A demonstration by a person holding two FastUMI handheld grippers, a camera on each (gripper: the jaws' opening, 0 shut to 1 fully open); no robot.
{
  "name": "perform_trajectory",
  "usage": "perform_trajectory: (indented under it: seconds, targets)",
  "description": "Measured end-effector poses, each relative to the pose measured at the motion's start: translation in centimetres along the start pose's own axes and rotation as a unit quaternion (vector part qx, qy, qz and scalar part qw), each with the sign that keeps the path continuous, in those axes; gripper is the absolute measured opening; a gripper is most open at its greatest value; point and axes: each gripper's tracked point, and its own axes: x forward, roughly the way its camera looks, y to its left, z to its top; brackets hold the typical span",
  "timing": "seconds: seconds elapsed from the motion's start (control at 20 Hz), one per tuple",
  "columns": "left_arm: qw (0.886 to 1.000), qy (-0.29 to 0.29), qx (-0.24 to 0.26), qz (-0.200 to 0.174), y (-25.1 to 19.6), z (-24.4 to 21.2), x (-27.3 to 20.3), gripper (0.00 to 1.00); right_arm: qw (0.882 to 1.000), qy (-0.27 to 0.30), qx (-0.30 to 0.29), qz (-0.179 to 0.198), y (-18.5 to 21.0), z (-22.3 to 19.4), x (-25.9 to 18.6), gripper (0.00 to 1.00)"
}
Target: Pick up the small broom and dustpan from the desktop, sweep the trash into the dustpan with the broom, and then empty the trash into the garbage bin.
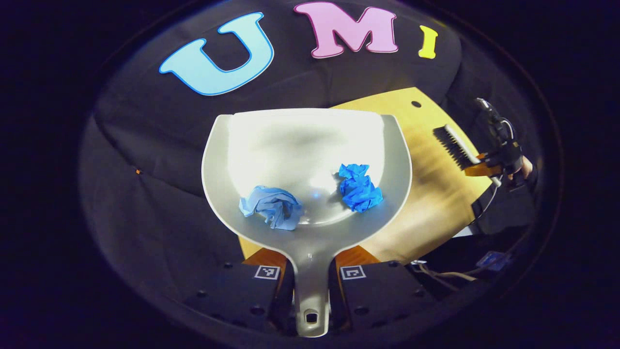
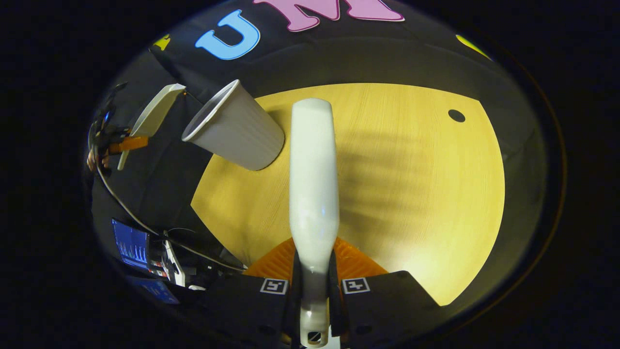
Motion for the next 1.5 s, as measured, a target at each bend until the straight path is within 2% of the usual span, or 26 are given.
perform_trajectory:
  seconds: [0.1,0.25,0.4,0.45,0.6,0.7,0.8,0.95,1.1,1.15,1.25,1.35,1.5]
  targets:
    - [0.998,0.055,0.027,0.022,-1.2,0.7,1.0,0.29,1.0,0.003,0.01,0.002,0.1,0.1,0.0,0.26]
    - [0.988,0.101,0.105,0.043,-3.1,3.0,2.3,0.29,0.999,-0.005,0.042,0.01,0.4,0.4,-0.2,0.26]
    - [0.982,0.115,0.143,0.051,-7.4,4.1,2.0,0.29,0.999,-0.035,0.035,-0.022,0.5,0.0,0.0,0.26]
    - [0.977,0.123,0.165,0.057,-7.8,4.2,2.1,0.29,0.998,-0.04,0.04,-0.017,0.8,0.1,0.0,0.27]
    - [0.955,0.109,0.247,0.125,-9.0,6.1,1.8,0.29,0.998,-0.04,0.058,-0.002,0.9,-0.2,1.0,0.26]
    - [0.953,0.116,0.249,0.126,-10.5,5.8,1.9,0.29,0.998,-0.034,0.043,-0.012,0.5,-0.4,1.5,0.27]
    - [0.958,0.12,0.23,0.121,-11.0,6.0,1.9,0.29,0.999,-0.019,0.029,-0.018,0.1,-0.6,1.8,0.27]
    - [0.965,0.104,0.207,0.124,-10.8,6.2,1.9,0.29,0.999,-0.01,0.041,-0.011,0.5,-0.5,1.5,0.26]
    - [0.977,0.067,0.167,0.118,-11.6,6.1,2.1,0.29,0.998,-0.014,0.055,-0.006,1.2,-0.5,1.1,0.26]
    - [0.981,0.04,0.15,0.112,-12.7,6.6,2.0,0.29,0.998,-0.019,0.061,-0.004,1.2,-0.5,1.1,0.26]
    - [0.987,-0.04,0.136,0.077,-15.7,7.9,1.3,0.29,0.997,-0.028,0.072,-0.016,1.5,-0.3,0.9,0.26]
    - [0.984,-0.121,0.127,0.043,-19.3,9.5,-0.1,0.29,0.995,-0.039,0.082,-0.031,1.7,-0.2,0.8,0.26]
    - [0.966,-0.228,0.121,-0.021,-24.9,12.0,-1.5,0.29,0.99,-0.066,0.111,-0.053,2.1,0.0,0.8,0.27]
